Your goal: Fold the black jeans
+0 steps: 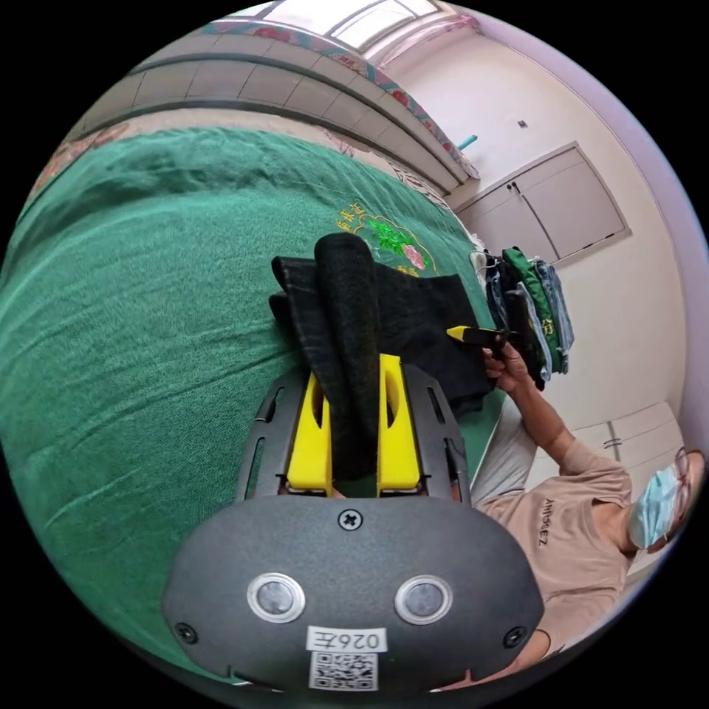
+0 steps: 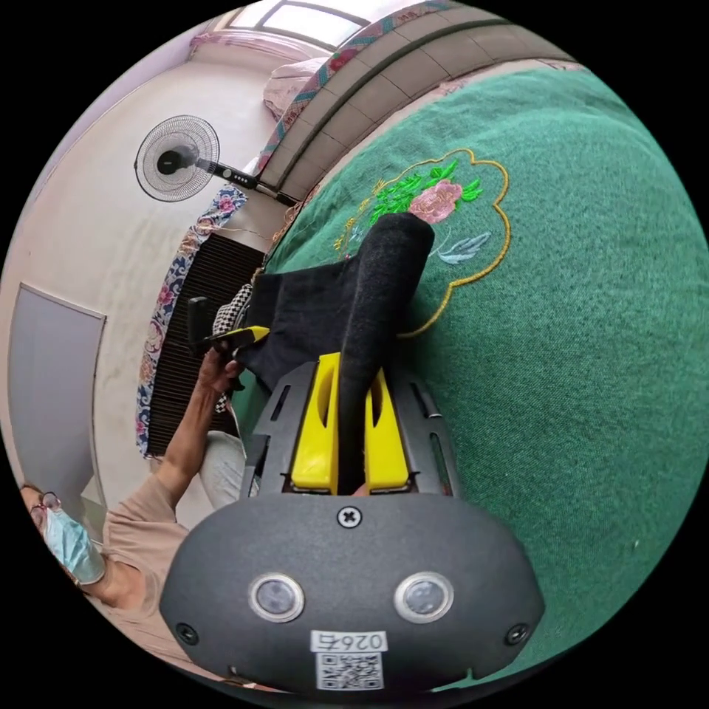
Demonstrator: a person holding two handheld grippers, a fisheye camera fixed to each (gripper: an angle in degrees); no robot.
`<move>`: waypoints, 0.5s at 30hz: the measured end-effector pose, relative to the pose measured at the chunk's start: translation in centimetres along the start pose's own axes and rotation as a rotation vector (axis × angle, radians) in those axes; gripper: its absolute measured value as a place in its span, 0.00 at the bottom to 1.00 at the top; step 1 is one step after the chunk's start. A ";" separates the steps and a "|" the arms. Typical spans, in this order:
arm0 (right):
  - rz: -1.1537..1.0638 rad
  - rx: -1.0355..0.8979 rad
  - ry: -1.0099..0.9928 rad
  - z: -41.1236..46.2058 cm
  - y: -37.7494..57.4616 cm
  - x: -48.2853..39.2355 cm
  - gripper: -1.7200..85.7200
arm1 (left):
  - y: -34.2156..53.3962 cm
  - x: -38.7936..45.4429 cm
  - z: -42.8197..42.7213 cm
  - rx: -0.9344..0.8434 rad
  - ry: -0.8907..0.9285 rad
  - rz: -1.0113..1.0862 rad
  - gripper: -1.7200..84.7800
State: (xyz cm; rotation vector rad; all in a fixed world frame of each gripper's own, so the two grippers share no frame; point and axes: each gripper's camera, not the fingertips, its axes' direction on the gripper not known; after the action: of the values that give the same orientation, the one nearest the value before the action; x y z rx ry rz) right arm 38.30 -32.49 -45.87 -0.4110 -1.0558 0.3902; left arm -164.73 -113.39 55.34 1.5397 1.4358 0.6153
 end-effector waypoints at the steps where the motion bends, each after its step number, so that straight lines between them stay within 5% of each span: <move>1: -0.017 0.004 0.038 0.2 0.4 -1.9 0.03 | -0.3 2.0 -2.0 0.007 -0.048 0.025 0.13; 7: -0.188 0.030 0.327 1.5 3.2 -14.0 0.03 | -0.3 15.3 -11.9 0.080 -0.341 0.213 0.12; 15: -0.489 0.201 0.528 0.5 8.2 -33.5 0.02 | 7.0 29.9 -33.2 0.342 -0.449 0.322 0.11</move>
State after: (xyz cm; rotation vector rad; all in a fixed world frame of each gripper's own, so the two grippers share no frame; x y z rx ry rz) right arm 22.24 -41.99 -74.82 -0.0566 -0.5634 -0.0553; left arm -183.34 -74.83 70.05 2.0474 0.9905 0.1837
